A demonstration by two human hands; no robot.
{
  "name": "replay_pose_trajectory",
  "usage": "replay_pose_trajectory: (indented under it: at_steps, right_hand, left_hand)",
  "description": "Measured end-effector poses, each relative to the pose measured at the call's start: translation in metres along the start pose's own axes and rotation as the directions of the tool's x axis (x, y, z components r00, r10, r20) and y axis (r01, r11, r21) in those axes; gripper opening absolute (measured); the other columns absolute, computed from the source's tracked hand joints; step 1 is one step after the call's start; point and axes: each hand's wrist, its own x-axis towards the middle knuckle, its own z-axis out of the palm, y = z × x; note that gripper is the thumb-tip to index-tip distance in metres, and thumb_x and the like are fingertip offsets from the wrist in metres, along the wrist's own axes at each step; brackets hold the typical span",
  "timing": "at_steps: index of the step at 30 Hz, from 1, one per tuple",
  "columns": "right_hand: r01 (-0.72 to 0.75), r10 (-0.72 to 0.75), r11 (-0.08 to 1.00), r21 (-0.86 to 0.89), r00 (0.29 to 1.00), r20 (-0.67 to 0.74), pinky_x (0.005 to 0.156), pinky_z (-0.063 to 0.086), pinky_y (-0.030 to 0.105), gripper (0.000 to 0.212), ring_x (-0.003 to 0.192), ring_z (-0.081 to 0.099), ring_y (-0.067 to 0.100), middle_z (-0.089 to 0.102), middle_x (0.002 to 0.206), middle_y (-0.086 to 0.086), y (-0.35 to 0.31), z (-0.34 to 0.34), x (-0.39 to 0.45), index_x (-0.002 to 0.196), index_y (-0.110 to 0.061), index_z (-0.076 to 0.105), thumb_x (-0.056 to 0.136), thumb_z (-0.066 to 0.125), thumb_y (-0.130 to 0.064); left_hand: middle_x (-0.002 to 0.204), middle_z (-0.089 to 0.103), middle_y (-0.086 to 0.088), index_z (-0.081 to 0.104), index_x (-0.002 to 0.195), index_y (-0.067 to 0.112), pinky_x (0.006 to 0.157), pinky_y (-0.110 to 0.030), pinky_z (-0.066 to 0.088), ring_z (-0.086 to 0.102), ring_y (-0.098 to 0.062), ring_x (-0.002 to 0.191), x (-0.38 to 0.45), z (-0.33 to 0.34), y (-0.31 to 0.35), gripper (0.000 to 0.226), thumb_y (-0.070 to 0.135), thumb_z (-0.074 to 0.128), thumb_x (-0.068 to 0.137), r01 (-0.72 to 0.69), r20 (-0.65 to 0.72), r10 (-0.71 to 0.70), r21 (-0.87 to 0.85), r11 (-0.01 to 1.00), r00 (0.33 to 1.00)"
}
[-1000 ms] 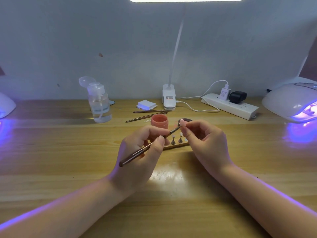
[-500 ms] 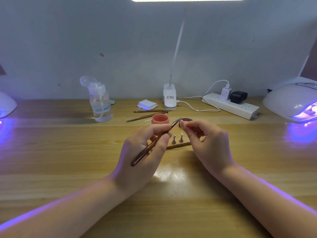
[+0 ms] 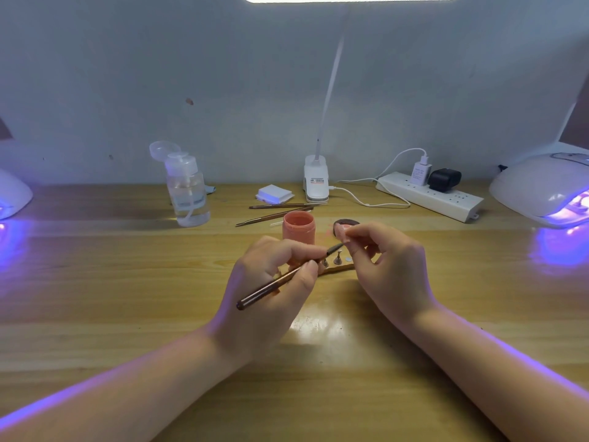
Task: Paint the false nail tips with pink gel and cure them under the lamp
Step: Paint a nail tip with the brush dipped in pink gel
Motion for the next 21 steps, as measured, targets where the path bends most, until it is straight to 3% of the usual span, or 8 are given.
replay_pose_trajectory:
  at_steps: [5, 10, 15, 21]
  right_hand:
    - [0.007, -0.007, 1.0, 0.002, 1.0, 0.004, 0.059, 0.046, 0.015, 0.007, 0.066, 0.06, 0.01, 0.072, 0.082, 0.001, -0.001, -0.0002, -0.0001, 0.089, -0.005, 0.074, 0.083, 0.073, -0.009]
    - [-0.002, 0.002, 1.0, 0.005, 1.0, -0.006, 0.059, 0.046, 0.016, 0.008, 0.067, 0.059, 0.01, 0.072, 0.082, 0.001, -0.001, -0.0001, 0.0002, 0.088, -0.004, 0.073, 0.083, 0.073, -0.01]
    - [-0.02, 0.02, 0.999, 0.046, 1.0, -0.004, 0.059, 0.049, 0.028, 0.009, 0.064, 0.062, 0.012, 0.071, 0.079, 0.0, -0.0027, 0.0006, 0.0, 0.087, -0.005, 0.073, 0.085, 0.072, -0.013]
    - [-0.225, 0.222, 0.957, 0.186, 0.974, 0.035, 0.063, 0.051, 0.036, 0.01, 0.066, 0.064, 0.01, 0.073, 0.078, -0.003, -0.0012, 0.0019, -0.0009, 0.087, -0.011, 0.073, 0.085, 0.071, -0.021]
  left_hand:
    - [0.097, 0.071, 0.007, 0.07, 0.105, 0.024, 0.085, -0.031, 0.049, 0.063, -0.015, 0.101, 0.0003, 0.0004, 0.0004, 0.024, 0.033, 0.058, 0.087, 0.025, -0.037, -0.027, -0.037, 0.999, 0.999]
    - [0.09, 0.072, 0.001, 0.071, 0.101, 0.026, 0.077, -0.02, 0.044, 0.063, -0.015, 0.092, -0.0021, 0.0015, 0.0013, 0.021, 0.032, 0.06, 0.084, 0.016, -0.008, -0.016, -0.039, 0.999, 1.0]
    - [0.098, 0.073, 0.006, 0.067, 0.107, 0.023, 0.089, -0.044, 0.052, 0.066, -0.018, 0.103, 0.0, 0.0018, 0.0014, 0.023, 0.032, 0.057, 0.089, 0.06, -0.038, -0.065, -0.129, 0.99, 0.997]
    - [0.087, 0.073, 0.003, 0.07, 0.099, 0.019, 0.084, -0.052, 0.051, 0.067, -0.023, 0.092, -0.0009, 0.0008, 0.0017, 0.027, 0.036, 0.054, 0.083, 0.057, -0.022, -0.061, -0.165, 0.985, 0.998]
